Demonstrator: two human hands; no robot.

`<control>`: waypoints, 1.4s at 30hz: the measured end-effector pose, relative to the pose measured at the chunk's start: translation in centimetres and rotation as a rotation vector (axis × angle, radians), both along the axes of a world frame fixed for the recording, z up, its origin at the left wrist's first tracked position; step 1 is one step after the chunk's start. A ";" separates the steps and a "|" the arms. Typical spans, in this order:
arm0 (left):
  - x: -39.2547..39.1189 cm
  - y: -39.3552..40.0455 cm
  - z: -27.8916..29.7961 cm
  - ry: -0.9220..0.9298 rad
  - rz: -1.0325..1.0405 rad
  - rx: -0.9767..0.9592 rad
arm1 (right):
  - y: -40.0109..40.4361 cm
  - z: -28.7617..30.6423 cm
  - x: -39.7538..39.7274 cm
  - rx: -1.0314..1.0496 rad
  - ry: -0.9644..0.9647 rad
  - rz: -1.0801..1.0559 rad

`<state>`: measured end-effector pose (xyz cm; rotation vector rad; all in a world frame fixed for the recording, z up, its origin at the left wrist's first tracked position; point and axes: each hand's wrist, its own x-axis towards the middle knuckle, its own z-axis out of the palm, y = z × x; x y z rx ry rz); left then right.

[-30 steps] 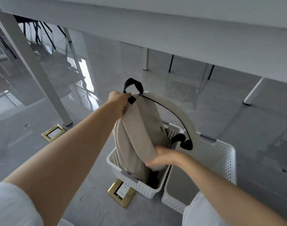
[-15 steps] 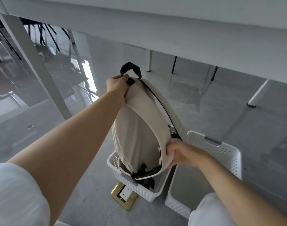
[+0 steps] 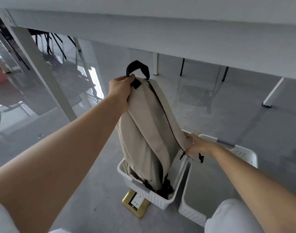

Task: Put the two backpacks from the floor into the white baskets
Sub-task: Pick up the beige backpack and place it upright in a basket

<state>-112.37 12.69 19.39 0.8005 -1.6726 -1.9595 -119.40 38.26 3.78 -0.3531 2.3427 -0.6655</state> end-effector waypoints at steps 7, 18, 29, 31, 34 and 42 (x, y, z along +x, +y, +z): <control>0.7 -1.3 0.0 -0.009 0.054 0.012 | 0.4 3.1 -0.8 -0.019 -0.410 0.063; 1.4 -0.8 -1.9 -0.008 0.037 0.011 | -4.0 2.4 -1.4 0.057 -0.037 0.086; 2.0 3.9 -6.4 -0.065 -0.215 -0.052 | -9.1 8.0 -2.1 -0.271 0.569 0.336; 2.5 4.6 -6.5 -0.062 -0.260 -0.184 | -9.3 8.1 -3.1 -0.162 0.591 0.357; 4.8 4.8 -9.7 -0.216 -0.319 -0.642 | -7.9 7.1 -5.0 -0.007 0.667 0.411; 7.3 4.9 -16.4 -0.149 -0.315 -0.137 | -4.4 5.8 -6.0 -0.197 0.792 0.162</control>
